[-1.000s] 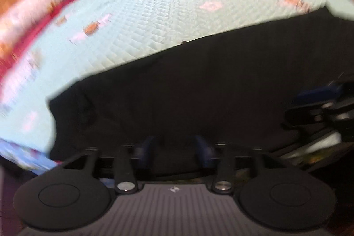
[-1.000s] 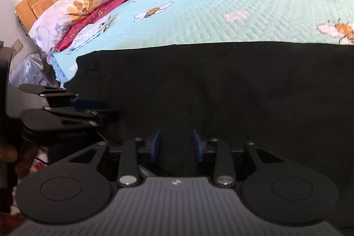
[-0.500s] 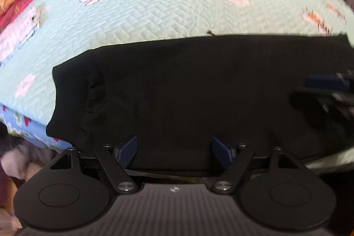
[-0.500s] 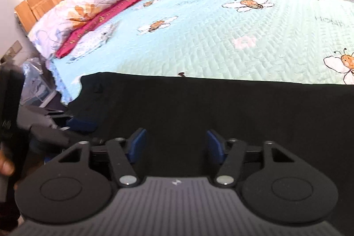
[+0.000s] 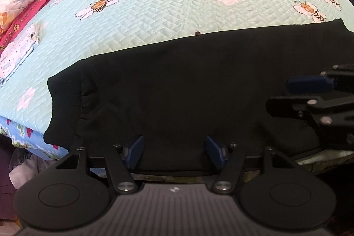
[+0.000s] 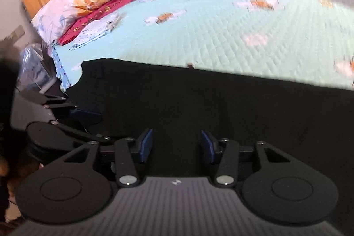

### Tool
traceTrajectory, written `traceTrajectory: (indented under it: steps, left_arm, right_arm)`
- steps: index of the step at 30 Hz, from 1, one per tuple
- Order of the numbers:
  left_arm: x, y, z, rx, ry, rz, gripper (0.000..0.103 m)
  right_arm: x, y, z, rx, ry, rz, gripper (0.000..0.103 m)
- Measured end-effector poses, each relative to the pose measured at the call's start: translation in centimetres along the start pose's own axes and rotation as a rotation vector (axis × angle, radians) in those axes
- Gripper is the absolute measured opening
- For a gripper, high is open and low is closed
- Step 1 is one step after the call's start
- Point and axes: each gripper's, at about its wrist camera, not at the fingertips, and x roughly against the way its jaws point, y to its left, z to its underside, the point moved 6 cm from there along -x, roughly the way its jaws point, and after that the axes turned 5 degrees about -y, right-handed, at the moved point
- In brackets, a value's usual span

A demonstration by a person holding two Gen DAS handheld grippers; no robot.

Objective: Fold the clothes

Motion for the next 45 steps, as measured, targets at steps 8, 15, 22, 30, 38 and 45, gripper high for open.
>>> traceTrajectory:
  steps: [8, 15, 22, 30, 38, 45]
  left_arm:
    - [0.2, 0.4, -0.2, 0.024, 0.011, 0.037, 0.066]
    - [2.1, 3.6, -0.5, 0.189, -0.041, 0.102, 0.060]
    - [3.9, 8.7, 0.9, 0.438, -0.099, 0.087, 0.061]
    - [3.4, 13.2, 4.0, 0.763, -0.154, 0.084, 0.062]
    - [1.8, 15.3, 4.4, 0.912, -0.255, 0.110, 0.062]
    - [0.6, 15.6, 3.9, 0.906, -0.294, 0.135, 0.062]
  right_arm:
    - [2.5, -1.1, 1.0, -0.098, -0.019, -0.038, 0.049]
    - [2.3, -2.0, 0.6, -0.125, -0.074, -0.063, 0.050]
    - [1.3, -2.7, 1.6, -0.150, -0.056, -0.085, 0.050]
    - [1.4, -3.1, 1.8, -0.167, -0.067, -0.109, 0.050]
    - [1.5, -3.3, 1.9, -0.182, -0.074, -0.107, 0.050]
    - [1.8, -3.0, 1.6, -0.179, -0.080, -0.110, 0.051]
